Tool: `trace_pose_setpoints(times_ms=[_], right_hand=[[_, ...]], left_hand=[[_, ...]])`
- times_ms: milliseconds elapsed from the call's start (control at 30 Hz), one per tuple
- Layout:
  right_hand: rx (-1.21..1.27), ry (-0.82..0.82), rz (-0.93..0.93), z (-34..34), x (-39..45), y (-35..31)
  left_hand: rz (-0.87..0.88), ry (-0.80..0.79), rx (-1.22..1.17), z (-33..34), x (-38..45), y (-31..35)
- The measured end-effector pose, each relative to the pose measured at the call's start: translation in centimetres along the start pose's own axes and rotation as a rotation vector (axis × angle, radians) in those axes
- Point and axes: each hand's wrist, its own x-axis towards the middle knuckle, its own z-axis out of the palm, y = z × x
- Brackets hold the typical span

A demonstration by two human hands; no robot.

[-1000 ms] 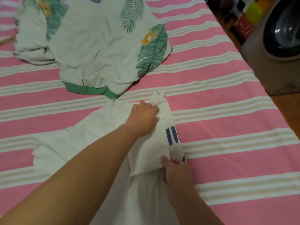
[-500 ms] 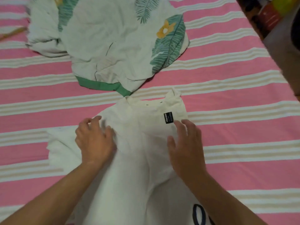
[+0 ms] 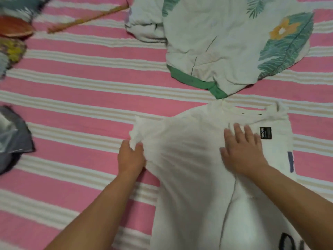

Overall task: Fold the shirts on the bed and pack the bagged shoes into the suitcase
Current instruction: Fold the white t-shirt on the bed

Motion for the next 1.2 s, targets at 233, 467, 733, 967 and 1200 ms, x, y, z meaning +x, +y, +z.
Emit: trace_pose_setpoints(times_ms=[233,467,733,967,1200], right_hand=[[0.200,0.114,-0.281,-4.1,-0.1,-12.7],[0.161,0.048,-0.488,-5.4,4.4,-26.7],[0.366,0.154,-0.378,-6.3,9.1,-28.2],[0.510,-0.129,-0.338,-6.5,10.5,-26.3],[0.447,-0.255,-0.479,-8.5,11.3,-27.3]], left_hand=[[-0.348,-0.124,-0.339,-5.4,-3.9,-7.0],[-0.054,-0.142,-0.404,-4.7,-4.6,-8.1],[-0.110,-0.073,-0.345,-4.1,-3.0,-7.4],[0.047,-0.084,-0.252,-4.3,-0.8,-6.0],[-0.037,-0.079,-0.047,-2.3,0.6,-5.1]])
